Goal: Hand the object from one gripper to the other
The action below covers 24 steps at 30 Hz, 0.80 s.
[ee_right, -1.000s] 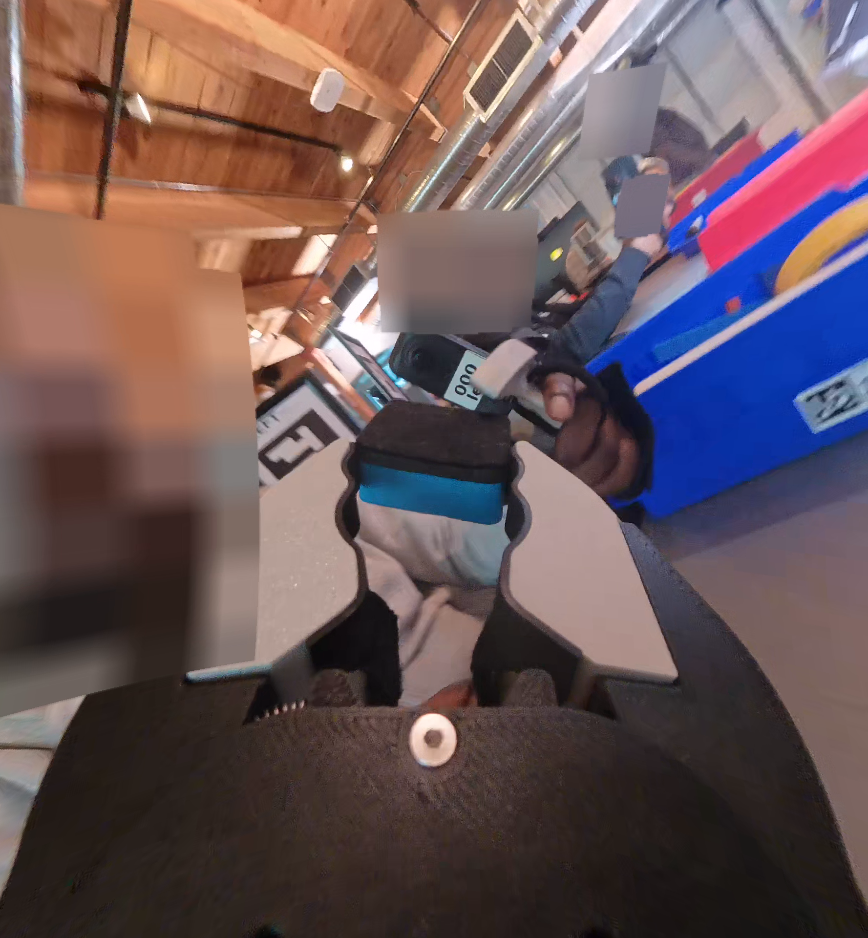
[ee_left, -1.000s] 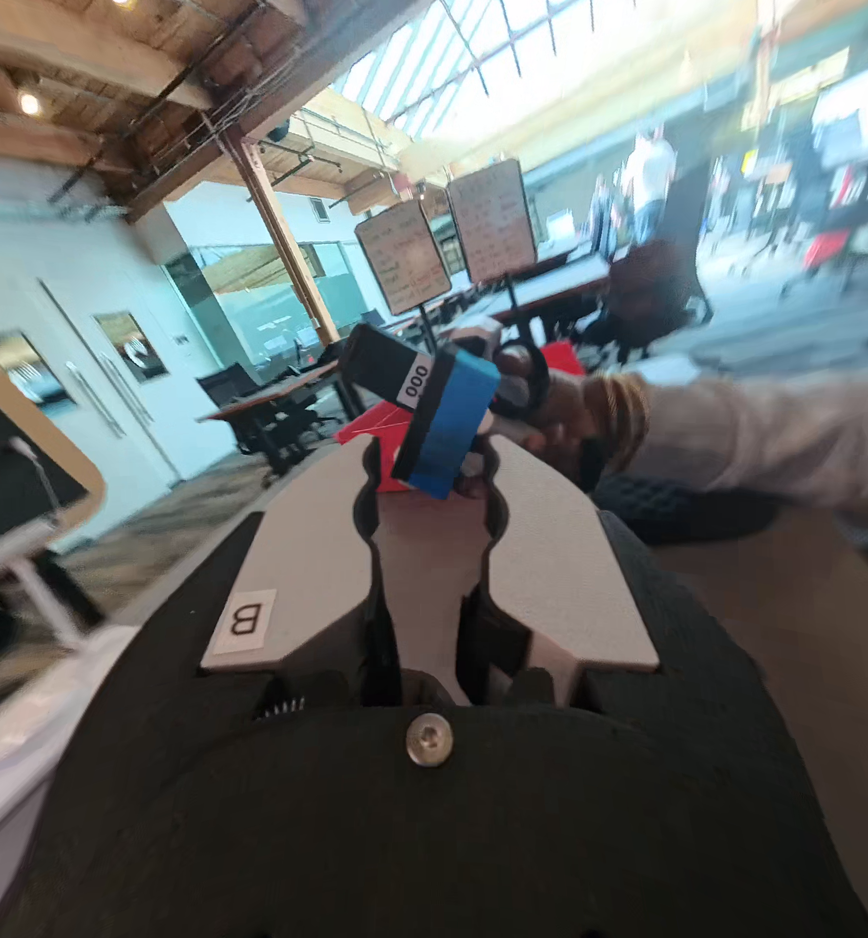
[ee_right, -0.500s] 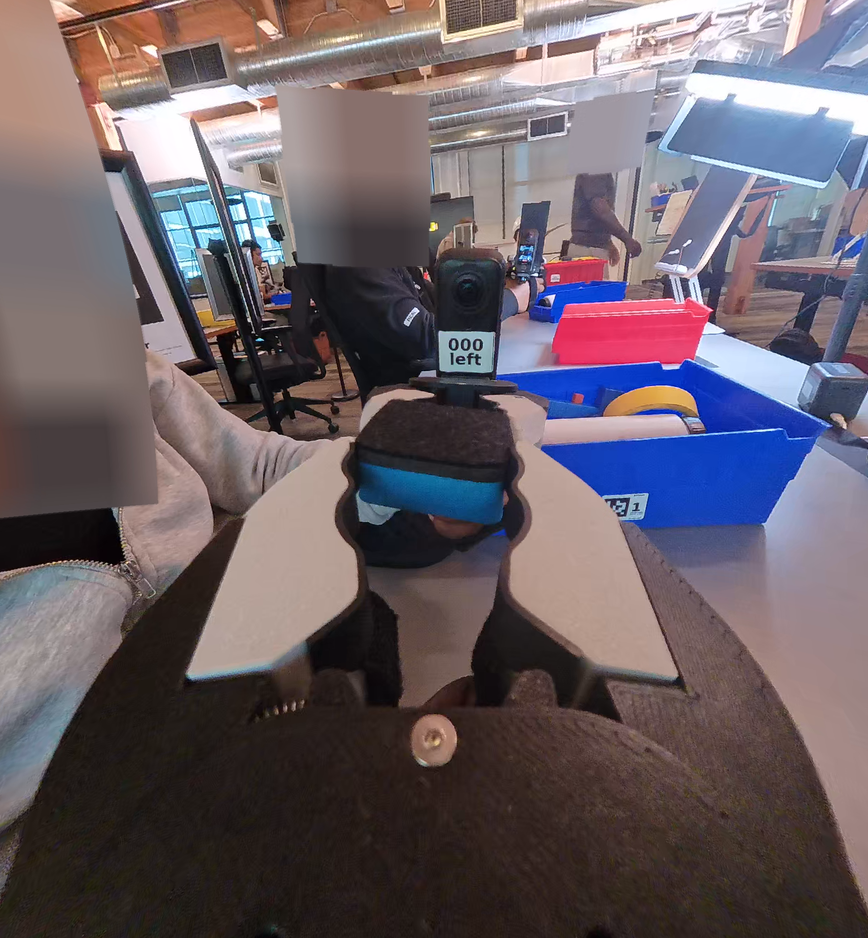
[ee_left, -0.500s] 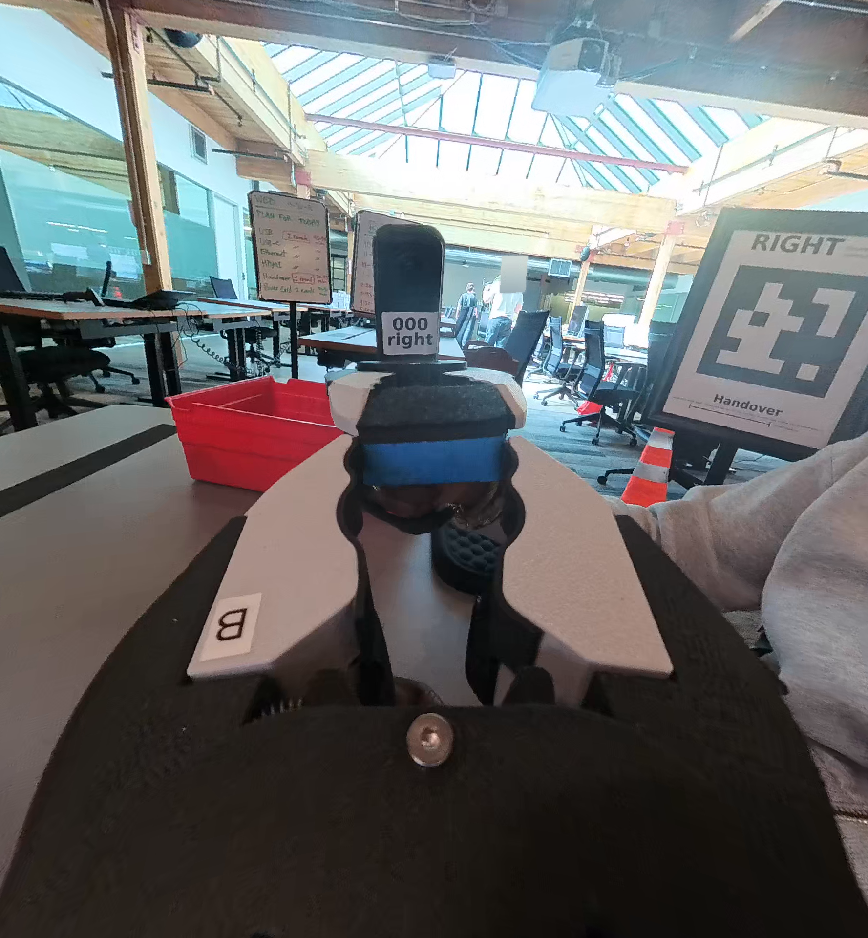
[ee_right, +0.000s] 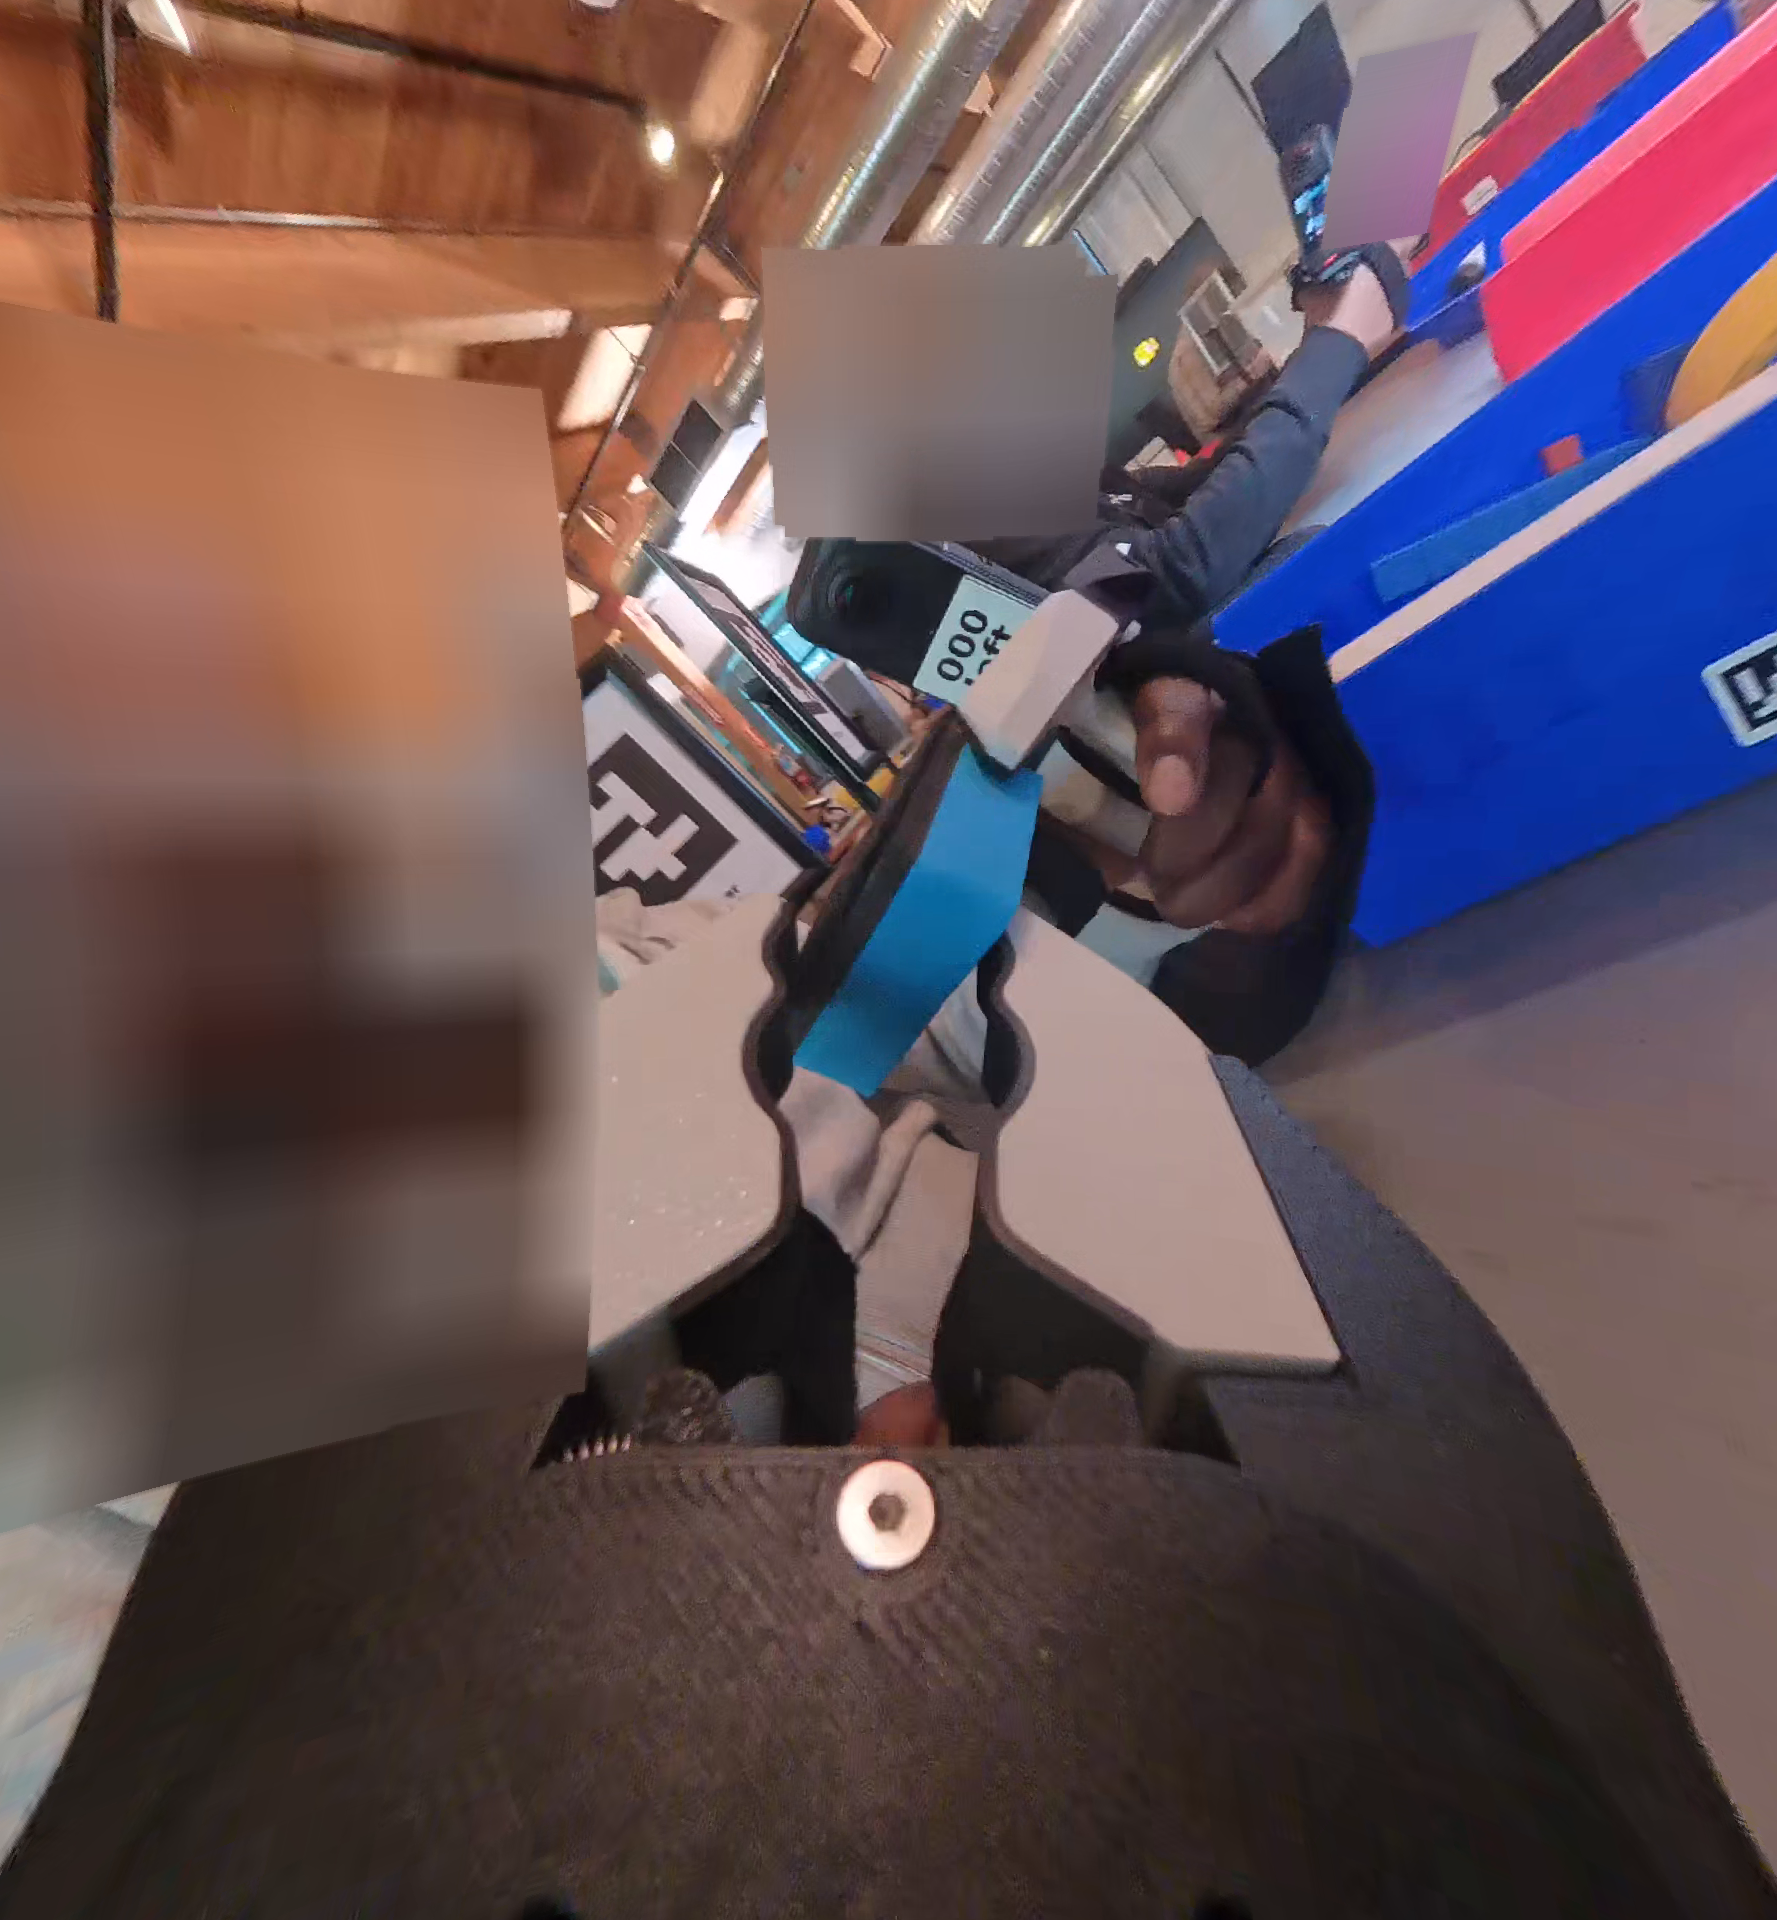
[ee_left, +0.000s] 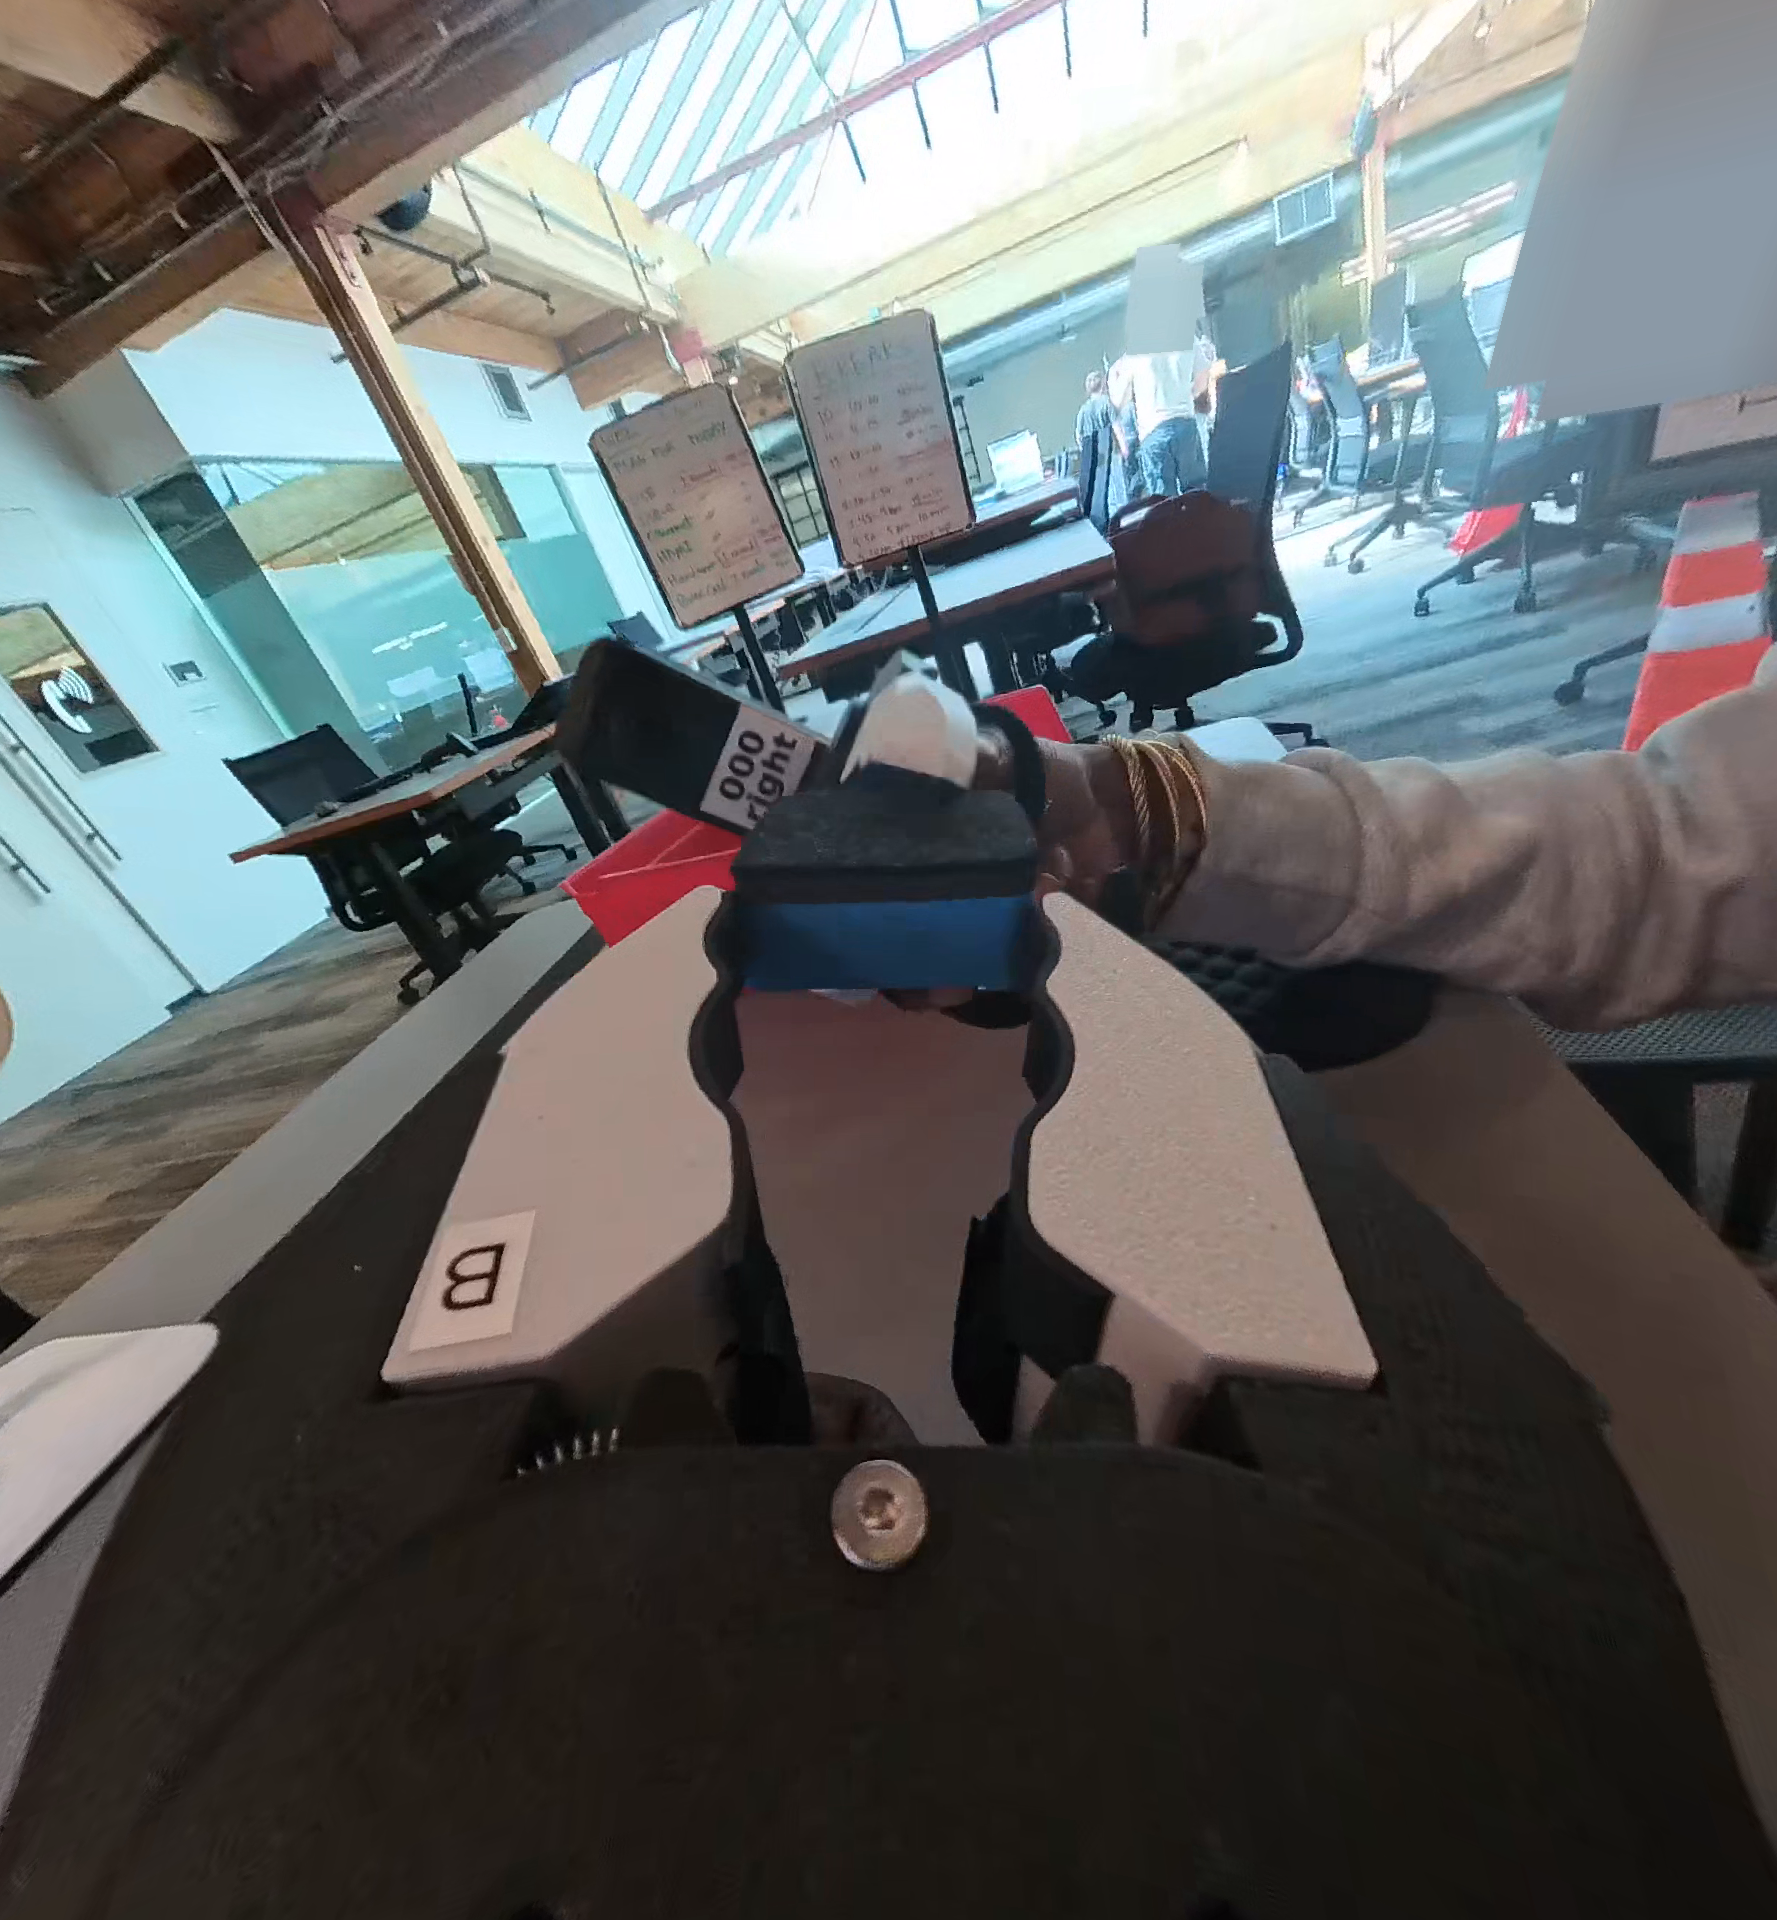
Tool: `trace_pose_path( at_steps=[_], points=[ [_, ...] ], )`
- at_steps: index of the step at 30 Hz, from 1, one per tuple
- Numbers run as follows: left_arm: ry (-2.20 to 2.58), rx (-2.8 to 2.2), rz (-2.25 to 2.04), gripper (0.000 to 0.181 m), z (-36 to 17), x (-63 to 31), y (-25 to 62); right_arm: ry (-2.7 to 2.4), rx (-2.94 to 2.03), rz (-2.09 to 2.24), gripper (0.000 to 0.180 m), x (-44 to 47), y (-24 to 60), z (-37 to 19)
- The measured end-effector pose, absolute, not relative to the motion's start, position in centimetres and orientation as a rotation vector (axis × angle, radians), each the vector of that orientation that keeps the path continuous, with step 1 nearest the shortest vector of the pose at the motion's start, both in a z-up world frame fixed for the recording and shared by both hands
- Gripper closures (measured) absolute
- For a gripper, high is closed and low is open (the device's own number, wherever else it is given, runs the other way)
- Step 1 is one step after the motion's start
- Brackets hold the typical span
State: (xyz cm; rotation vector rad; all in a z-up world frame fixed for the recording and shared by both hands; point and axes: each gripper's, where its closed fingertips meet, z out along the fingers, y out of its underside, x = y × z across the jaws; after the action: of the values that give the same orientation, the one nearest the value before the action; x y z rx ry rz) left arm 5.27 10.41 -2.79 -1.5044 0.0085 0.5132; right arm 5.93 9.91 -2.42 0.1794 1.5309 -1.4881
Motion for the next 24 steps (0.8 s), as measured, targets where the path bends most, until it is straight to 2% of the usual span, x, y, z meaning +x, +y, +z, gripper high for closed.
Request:
trace_pose_path(
  at_steps=[1, 5, 8, 11, 13, 24],
  points=[
    [-0.009, -1.506, 0.497, 0.129, -2.8, 5.2, 10.4, 1.556, 0.166, -1.506, 0.147, 5.9, 9.9, -2.5],
    [-0.202, -1.372, 0.168, 0.117, -1.3, 5.1, 9.8, 1.636, 0.035, -1.714, 0.151, 5.7, 10.0, -1.6],
    [-0.298, -1.300, -0.061, 0.117, -0.9, 4.9, 9.4, 1.929, -0.073, -1.870, 0.153, 5.2, 9.6, -2.5],
    [-0.271, -1.359, -0.029, 0.129, -1.8, 5.2, 10.0, 2.119, -0.178, -1.937, 0.153, 5.1, 9.1, -3.1],
    [-0.247, -1.409, 0.063, 0.154, -2.4, 5.1, 10.2, 2.158, -0.215, -1.951, 0.153, 5.2, 9.0, -3.2],
    [-0.228, -1.352, 0.074, 0.159, -1.7, 5.1, 9.9, 2.042, -0.189, -2.016, 0.155, 5.2, 8.7, -2.1]
  ],
)
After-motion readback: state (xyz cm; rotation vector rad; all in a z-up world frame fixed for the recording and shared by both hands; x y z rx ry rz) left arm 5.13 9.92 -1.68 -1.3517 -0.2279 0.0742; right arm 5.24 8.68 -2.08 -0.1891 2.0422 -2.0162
